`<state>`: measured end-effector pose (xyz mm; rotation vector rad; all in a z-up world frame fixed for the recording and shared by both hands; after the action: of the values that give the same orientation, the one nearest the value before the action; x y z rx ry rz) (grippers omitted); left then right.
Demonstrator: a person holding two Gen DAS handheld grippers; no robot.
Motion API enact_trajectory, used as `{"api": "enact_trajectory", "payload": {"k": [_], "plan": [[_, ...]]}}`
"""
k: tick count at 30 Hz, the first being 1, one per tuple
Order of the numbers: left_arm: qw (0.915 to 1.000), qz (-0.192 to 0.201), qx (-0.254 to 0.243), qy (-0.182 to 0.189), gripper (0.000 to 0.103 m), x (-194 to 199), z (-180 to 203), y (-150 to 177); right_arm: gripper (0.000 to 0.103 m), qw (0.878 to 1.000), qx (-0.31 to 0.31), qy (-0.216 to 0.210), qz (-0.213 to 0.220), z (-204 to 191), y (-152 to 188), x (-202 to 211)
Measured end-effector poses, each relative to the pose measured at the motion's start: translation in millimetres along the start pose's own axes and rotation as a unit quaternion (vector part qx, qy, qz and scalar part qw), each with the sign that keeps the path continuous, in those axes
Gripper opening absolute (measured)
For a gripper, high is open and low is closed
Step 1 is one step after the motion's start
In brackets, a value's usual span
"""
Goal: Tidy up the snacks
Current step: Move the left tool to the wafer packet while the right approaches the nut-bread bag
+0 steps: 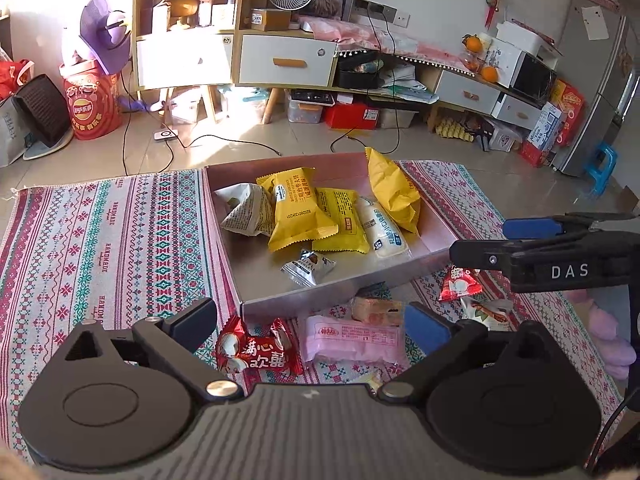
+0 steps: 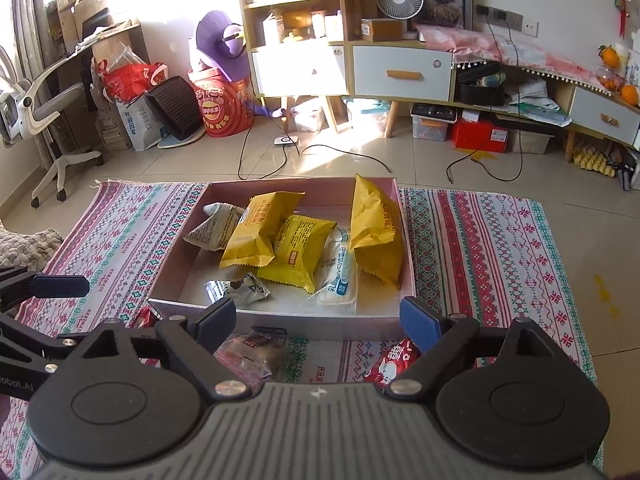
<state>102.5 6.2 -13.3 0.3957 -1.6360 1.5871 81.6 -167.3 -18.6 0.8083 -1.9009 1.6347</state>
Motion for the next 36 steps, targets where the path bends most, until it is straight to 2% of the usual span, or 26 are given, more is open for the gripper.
{"api": "enact_trajectory", "payload": {"k": [9, 16, 29, 36], "plan": [[0.9997, 0.002, -0.022, -0.012, 0.103, 9, 0, 21, 0.095, 1.0, 0.01, -0.01, -0.009, -8, 21, 10], [0.9991, -0.013, -0.036, -0.015, 0.103, 8, -1, 46, 0.1, 0.999, 0.025, -0.019, -0.013, -12, 41, 18], [0.9978, -0.03, -0.058, -0.012, 0.103, 10, 3, 76, 0.102, 0.997, 0.061, -0.032, -0.032, -7, 79, 34], [0.9952, -0.036, -0.091, -0.005, 0.103, -1, 19, 86, 0.102, 0.994, 0.075, -0.032, -0.069, -3, 101, 29]]}}
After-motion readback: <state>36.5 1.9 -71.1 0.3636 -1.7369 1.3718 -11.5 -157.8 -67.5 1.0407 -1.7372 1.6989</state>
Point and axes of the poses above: each gripper's, at about its wrist camera, not at the fingertips, and x roughly against the way its jaws point, z to its right, y to its underside, the point moved 5 cm from there along -x, roughly the way its jaws point, and after that the axes turned 3 degrees about -y, right-handed, at the moved point
